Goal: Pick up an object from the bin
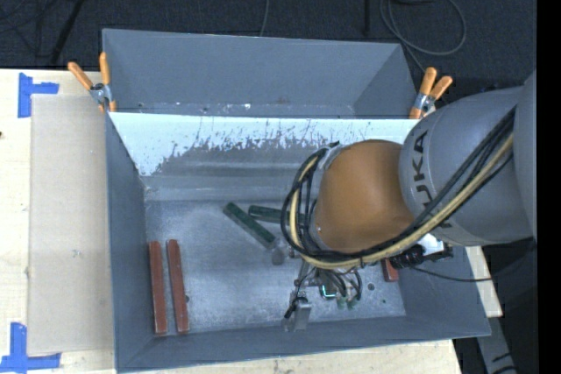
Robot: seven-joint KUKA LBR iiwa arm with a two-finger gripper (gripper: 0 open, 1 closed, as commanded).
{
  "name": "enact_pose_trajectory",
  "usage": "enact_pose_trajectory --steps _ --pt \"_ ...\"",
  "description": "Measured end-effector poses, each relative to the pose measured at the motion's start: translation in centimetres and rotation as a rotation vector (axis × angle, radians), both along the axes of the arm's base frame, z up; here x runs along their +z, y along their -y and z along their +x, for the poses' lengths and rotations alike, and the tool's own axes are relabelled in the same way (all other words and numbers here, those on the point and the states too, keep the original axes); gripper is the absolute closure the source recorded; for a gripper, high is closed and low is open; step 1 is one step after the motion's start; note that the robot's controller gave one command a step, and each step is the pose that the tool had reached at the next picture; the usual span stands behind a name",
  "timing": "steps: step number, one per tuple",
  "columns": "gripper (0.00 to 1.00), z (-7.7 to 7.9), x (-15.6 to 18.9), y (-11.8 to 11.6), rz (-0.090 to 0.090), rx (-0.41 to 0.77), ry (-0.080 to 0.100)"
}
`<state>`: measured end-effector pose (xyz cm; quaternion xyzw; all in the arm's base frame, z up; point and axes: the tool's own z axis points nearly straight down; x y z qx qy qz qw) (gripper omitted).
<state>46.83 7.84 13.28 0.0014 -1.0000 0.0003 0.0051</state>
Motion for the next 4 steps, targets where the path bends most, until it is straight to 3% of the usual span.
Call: enact_pose_trajectory --steps 1,2,3,4 --pt "0.00 4.0 3.2 3.2 0.000 -0.099 0.013" --pt "1.00 3.9 3.1 3.1 0.001 -0.102 0.010" --pt "0.00 3.9 3.1 3.1 0.001 -0.104 0.010" --pt "0.00 10.6 -4.2 4.0 -0.001 -0.077 0.010"
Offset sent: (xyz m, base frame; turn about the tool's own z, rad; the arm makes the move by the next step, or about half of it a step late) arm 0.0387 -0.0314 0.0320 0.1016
